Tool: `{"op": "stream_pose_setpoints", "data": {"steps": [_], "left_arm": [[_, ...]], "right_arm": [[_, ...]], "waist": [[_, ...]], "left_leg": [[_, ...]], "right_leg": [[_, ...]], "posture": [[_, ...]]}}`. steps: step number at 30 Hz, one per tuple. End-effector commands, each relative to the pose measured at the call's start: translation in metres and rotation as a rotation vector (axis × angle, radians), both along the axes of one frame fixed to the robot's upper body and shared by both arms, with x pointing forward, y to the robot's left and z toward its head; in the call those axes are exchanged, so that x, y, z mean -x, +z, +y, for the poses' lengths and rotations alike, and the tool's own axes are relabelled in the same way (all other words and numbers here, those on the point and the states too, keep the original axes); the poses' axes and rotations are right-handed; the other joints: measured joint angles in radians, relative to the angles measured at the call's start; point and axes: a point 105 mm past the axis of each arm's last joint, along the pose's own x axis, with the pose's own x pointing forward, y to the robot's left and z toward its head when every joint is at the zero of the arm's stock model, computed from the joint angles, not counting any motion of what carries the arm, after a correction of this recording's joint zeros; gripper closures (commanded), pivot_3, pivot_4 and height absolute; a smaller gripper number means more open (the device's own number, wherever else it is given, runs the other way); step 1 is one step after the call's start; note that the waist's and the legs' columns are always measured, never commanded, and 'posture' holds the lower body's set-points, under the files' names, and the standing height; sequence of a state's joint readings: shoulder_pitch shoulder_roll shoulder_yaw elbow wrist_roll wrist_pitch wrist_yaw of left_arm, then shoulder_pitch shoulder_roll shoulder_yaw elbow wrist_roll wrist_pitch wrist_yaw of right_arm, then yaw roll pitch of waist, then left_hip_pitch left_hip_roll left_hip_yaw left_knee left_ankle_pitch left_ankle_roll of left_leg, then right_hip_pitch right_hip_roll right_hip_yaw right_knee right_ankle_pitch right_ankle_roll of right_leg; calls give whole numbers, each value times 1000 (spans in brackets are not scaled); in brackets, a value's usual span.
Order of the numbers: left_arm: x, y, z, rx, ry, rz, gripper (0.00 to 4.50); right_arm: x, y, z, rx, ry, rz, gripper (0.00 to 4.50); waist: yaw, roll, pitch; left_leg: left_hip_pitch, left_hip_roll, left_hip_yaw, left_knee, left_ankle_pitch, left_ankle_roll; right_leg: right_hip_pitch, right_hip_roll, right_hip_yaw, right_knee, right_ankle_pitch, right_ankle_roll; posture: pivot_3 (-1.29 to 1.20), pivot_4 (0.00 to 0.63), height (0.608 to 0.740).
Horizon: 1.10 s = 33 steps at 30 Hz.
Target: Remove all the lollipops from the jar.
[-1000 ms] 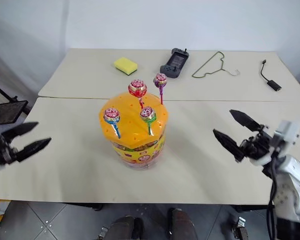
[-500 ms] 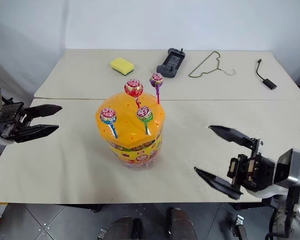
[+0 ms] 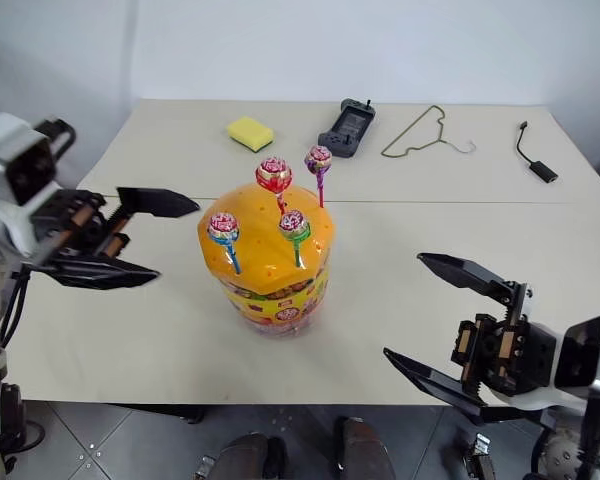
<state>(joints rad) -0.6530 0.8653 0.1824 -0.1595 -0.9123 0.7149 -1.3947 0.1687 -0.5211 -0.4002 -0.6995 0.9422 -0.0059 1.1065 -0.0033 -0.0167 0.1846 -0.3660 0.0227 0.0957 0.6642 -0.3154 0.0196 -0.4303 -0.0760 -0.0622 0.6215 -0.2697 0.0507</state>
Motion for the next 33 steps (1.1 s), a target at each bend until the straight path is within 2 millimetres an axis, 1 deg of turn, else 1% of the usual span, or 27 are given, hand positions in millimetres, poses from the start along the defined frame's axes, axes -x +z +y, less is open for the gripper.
{"op": "stream_pose_setpoints", "data": {"steps": [1,6,8,11,17,21,23,24,27,28,29,31,32,33], "left_arm": [[5,2,-16,5,-28,-68,124],[-12,-5,-32,2,51,-123,124],[-16,-3,-37,27,69,-123,124],[-12,3,-39,72,41,-108,651],[-5,0,-41,47,-12,-112,2489],[-1,4,-43,74,-34,-109,3687],[-1,11,-41,121,-35,-102,4322],[0,13,-41,140,-34,-102,4455],[2,18,-40,172,-50,-114,4455],[2,23,-39,206,-45,-101,4455],[1,30,-38,257,-34,-81,4455],[-7,54,-32,417,20,-33,4455],[-13,66,-25,501,66,-13,4455],[-16,74,-20,553,97,2,4455]], "right_arm": [[-1,1,-5,-5,-57,-39,8],[-5,-1,-9,-3,-107,-47,8],[-7,-1,-10,-5,-127,-47,8],[-9,-2,-12,-9,-145,-44,0],[-11,-3,-12,-11,-155,-41,0],[-13,-4,-13,-12,-158,-36,0],[-14,-5,-13,-13,-157,-34,0],[-15,-5,-12,-14,-156,-33,0],[-17,-3,-12,-26,-148,-46,0],[-17,-3,-12,-31,-147,-46,0],[-18,-2,-12,-35,-143,-45,0],[-19,-1,-11,-42,-123,-38,0],[-19,0,-9,-43,-101,-35,0],[-19,1,-8,-42,-86,-33,0]], "waist": [[3,0,0],[6,0,0],[7,0,0],[6,0,0],[5,0,0],[5,0,0],[5,-1,0],[5,-1,0],[4,-1,0],[4,-1,0],[4,-1,0],[5,-2,1],[6,-3,1],[5,-3,2]], "left_leg": [[0,0,0,0,1,-2],[-1,-1,0,2,1,-1],[-1,-1,0,2,1,-1],[-1,-1,0,2,1,0],[0,-1,0,2,1,-1],[0,-1,-1,2,1,-1],[0,-1,-1,2,1,-1],[0,-1,-1,2,1,-1],[-1,-1,-1,2,1,-1],[0,-1,-1,2,2,-1],[0,-1,-1,2,2,-2],[-1,-1,-1,2,2,-2],[-1,0,-2,3,2,-2],[-1,-1,-2,3,2,-1]], "right_leg": [[0,0,0,-1,0,0],[1,0,0,-1,0,0],[1,0,0,-1,0,0],[1,-1,0,-1,0,1],[1,0,0,-1,0,1],[1,0,0,-1,0,1],[1,0,0,-1,0,1],[1,0,0,-1,0,1],[1,0,0,-1,0,1],[1,0,0,-1,0,1],[1,0,0,0,0,1],[1,0,0,0,0,1],[1,-1,0,0,0,1],[1,-1,0,0,1,2]], "posture": [[0,150,740],[0,150,740],[0,150,740],[0,150,740],[0,150,740],[0,150,740],[0,150,740],[0,150,740],[0,150,740],[0,150,740],[0,150,740],[0,150,740],[0,150,740],[0,150,740]]}}
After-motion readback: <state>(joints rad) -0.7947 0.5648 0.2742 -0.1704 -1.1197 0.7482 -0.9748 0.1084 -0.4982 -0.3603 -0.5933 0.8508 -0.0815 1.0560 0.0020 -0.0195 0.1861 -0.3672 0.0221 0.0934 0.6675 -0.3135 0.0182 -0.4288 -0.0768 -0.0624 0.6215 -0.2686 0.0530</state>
